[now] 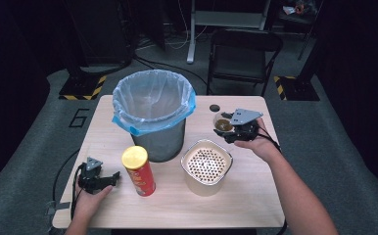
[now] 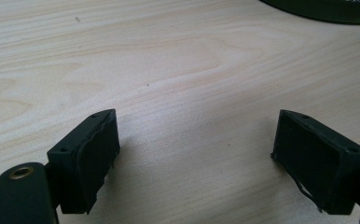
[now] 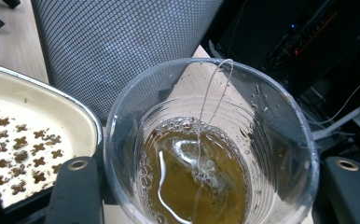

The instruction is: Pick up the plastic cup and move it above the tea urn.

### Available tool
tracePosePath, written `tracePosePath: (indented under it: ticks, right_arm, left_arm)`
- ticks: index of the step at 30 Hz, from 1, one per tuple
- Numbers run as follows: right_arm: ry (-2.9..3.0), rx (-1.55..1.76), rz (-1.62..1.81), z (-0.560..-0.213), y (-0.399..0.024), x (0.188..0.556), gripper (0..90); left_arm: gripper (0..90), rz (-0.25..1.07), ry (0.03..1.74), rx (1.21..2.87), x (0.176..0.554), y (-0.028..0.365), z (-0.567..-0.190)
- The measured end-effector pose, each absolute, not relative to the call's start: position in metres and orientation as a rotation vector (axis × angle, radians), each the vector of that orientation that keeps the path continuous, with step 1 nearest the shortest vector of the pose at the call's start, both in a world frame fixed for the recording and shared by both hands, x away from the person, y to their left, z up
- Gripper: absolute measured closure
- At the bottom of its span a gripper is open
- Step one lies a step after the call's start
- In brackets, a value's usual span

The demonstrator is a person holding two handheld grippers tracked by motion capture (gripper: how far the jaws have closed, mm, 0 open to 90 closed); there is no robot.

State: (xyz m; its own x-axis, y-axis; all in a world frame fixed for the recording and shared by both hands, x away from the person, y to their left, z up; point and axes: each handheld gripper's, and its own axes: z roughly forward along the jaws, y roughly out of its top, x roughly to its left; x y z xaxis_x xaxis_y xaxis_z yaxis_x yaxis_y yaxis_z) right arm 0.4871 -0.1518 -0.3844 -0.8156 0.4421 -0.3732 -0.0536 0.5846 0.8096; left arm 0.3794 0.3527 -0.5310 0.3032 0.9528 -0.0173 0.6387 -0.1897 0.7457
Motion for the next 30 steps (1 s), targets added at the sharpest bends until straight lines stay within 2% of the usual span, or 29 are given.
tracePosePath:
  ticks: [30]
  right_arm:
    - [2.022, -0.078, 0.869, -0.395, -0.123, 0.442, 36.9]
  left_arm:
    - [14.0, 0.613, 1.413, 1.918, 0.379, 0.353, -0.531]
